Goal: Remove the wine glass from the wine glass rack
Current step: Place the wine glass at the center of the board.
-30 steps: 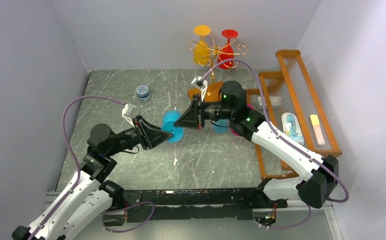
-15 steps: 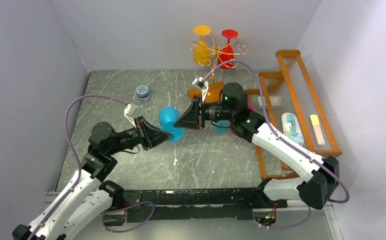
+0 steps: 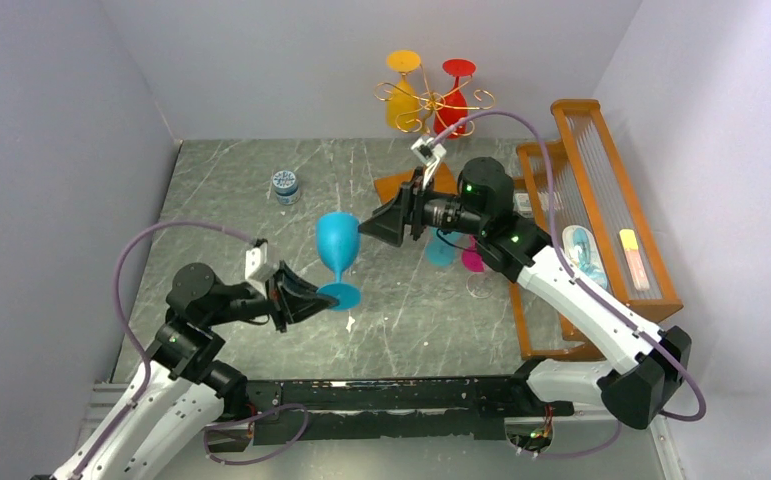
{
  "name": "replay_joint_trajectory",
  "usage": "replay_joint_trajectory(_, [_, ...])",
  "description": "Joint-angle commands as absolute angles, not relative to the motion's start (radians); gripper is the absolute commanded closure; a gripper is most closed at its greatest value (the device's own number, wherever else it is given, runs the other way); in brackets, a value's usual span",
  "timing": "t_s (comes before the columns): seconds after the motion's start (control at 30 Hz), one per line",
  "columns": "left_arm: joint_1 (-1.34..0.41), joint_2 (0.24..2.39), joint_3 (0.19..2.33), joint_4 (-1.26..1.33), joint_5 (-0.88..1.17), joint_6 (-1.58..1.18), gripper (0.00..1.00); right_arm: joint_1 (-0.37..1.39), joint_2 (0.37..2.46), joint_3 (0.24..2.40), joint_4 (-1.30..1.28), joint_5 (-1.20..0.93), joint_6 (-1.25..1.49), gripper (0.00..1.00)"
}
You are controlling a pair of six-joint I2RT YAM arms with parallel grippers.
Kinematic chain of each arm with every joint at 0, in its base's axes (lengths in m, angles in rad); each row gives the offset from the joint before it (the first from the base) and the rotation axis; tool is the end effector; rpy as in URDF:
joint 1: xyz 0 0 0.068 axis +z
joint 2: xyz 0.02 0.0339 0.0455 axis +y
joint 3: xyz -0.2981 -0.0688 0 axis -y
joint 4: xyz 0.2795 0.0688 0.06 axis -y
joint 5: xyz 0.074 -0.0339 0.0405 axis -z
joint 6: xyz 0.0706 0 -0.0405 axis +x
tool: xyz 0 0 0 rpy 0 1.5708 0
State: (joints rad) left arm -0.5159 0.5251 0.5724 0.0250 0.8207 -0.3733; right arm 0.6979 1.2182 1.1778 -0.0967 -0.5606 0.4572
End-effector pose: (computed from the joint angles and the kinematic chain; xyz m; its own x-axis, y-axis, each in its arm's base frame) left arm 0.1139 -0.1240 0.3449 -0.2956 -0.1182 -0.9480 0.9271 0.2040 -0.3145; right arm 0.2297 0.2417 0.4236 -0.5124 0.0582 -0.8568 -0.8042 0.3173 0.5025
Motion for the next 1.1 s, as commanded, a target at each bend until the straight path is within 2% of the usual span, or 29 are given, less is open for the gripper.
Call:
replay_joint_trajectory(0.0, [-0.512,0.464,0.543,-0.112,0.961,-0.011,0.95,0.628,1.229,1.208,-0.119,-0.604,0.508,0.31])
replay_joint_trajectory(0.1, [-0.511,0.443,0.579,-0.323,1.045,0.366,0.95,0.591,1.258,1.218,-0.099,-0.706,0.554,0.29])
replay_joint_trajectory(0.17, [-0.511,0.428,0.599,-0.437,1.028,0.528,0.95,0.583,1.274,1.229,-0.084,-0.768,0.582,0.27])
replay_joint_trajectory(0.3, [-0.511,0.442,0.633,-0.491,1.058,0.636,0.95,0.582,1.318,1.302,-0.143,-0.828,0.564,0.26])
replay_joint_trajectory(0.43, [-0.512,0.503,0.672,-0.556,1.118,0.737,0.95,0.585,1.356,1.324,-0.099,-0.938,0.603,0.27])
replay_joint_trajectory(0.53, [-0.512,0.532,0.711,-0.643,1.096,0.829,0.95,0.602,1.422,1.395,-0.204,-0.968,0.555,0.29])
replay_joint_trajectory(0.63, [-0.512,0.535,0.717,-0.643,1.071,0.845,0.95,0.632,1.464,1.437,-0.281,-0.956,0.510,0.35])
replay_joint_trajectory(0.8, [-0.511,0.529,0.715,-0.627,1.062,0.839,0.95,0.649,1.508,1.454,-0.350,-1.031,0.497,0.56])
replay_joint_trajectory(0.87, [-0.511,0.530,0.713,-0.634,1.045,0.845,0.95,0.651,1.503,1.440,-0.336,-1.052,0.501,0.58])
replay_joint_trajectory(0.93, [-0.511,0.534,0.710,-0.644,1.033,0.855,0.95,0.652,1.490,1.419,-0.303,-1.078,0.525,0.66])
replay_joint_trajectory(1.07, [-0.511,0.549,0.714,-0.656,1.011,0.867,0.95,0.652,1.467,1.388,-0.221,-1.139,0.588,0.68])
